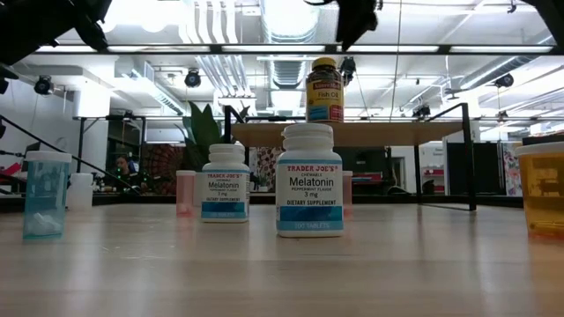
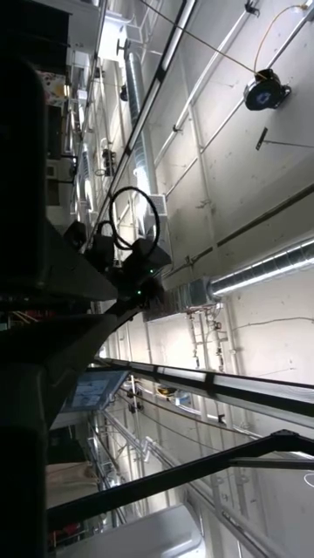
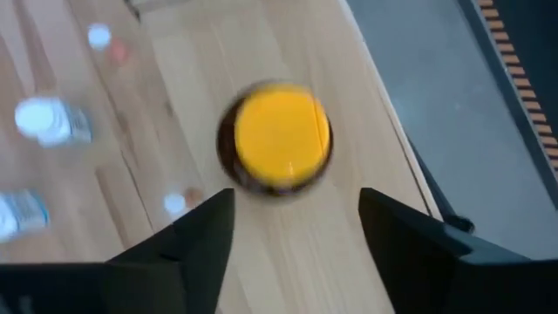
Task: Pick and place medicine bottles onto shelf by color
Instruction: Put the yellow medicine bottle on the shelf
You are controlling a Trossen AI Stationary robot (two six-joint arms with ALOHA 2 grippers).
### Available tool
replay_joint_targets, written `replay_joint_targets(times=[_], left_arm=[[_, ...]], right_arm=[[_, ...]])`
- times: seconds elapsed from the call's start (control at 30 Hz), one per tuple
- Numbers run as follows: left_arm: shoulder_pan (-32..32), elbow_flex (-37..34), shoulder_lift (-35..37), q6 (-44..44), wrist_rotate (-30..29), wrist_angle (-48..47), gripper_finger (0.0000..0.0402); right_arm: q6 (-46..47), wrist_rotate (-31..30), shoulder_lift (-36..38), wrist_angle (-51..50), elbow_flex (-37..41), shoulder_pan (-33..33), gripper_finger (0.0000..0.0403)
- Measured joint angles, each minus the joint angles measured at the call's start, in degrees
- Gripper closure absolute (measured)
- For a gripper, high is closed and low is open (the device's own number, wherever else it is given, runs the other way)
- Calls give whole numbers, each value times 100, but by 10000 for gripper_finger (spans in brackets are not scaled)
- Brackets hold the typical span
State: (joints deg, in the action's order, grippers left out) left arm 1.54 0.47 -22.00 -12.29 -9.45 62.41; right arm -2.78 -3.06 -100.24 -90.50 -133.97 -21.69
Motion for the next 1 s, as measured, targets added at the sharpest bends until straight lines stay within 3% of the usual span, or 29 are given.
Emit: replay_joint_targets(times=[0.2,0.43,0.7,0.87,1.0], left_arm=[[0,0,0,8,1,-1,382],[-2,0,0,8,0,0,382],[-2,0,0,6,1,0,382],[-2,0,0,6,1,1,382],[-2,0,0,6,0,2,382]], right_arm=[[-283,6,534,59,653,-103,277],[-234,23,984,566,2143,-231,384],[-309,58,1246,2072,3639,-233,390],[-341,127,1224,3076,3992,-217,390],[-387,708,1053,3862,4042,-180,390]])
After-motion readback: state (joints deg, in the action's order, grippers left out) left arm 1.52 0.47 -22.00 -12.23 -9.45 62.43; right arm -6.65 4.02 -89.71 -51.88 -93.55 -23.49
